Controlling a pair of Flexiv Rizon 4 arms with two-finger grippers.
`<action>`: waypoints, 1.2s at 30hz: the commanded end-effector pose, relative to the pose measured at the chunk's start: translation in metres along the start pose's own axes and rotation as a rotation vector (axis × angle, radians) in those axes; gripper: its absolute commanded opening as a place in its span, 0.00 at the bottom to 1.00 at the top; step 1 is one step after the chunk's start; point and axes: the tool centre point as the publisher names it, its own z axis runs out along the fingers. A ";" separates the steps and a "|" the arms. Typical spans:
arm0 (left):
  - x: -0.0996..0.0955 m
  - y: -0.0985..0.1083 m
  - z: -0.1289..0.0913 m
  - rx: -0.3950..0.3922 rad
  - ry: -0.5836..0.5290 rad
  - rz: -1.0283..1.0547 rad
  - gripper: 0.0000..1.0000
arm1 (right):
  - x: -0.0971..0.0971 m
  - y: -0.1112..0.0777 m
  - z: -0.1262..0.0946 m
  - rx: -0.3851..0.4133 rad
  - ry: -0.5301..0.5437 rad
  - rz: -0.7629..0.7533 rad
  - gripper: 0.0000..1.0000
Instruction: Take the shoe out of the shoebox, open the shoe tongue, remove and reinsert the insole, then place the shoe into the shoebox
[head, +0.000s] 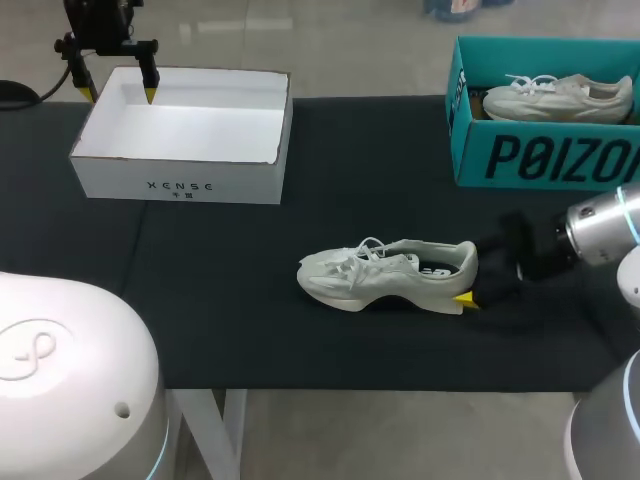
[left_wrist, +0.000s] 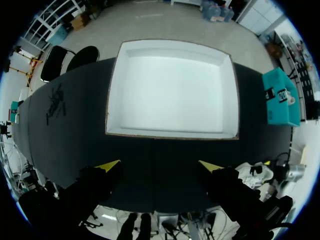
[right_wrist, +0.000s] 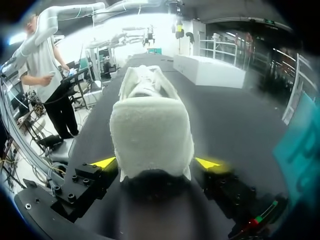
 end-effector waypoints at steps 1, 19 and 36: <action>0.000 0.000 -0.001 0.000 -0.001 0.000 1.00 | -0.005 0.002 0.019 -0.008 0.014 -0.004 1.00; 0.000 0.000 -0.001 0.000 -0.001 0.000 1.00 | -0.022 0.009 0.022 0.031 0.015 -0.054 0.00; 0.000 0.000 -0.001 0.000 -0.001 0.000 1.00 | -0.042 0.000 0.027 0.069 0.036 -0.072 0.00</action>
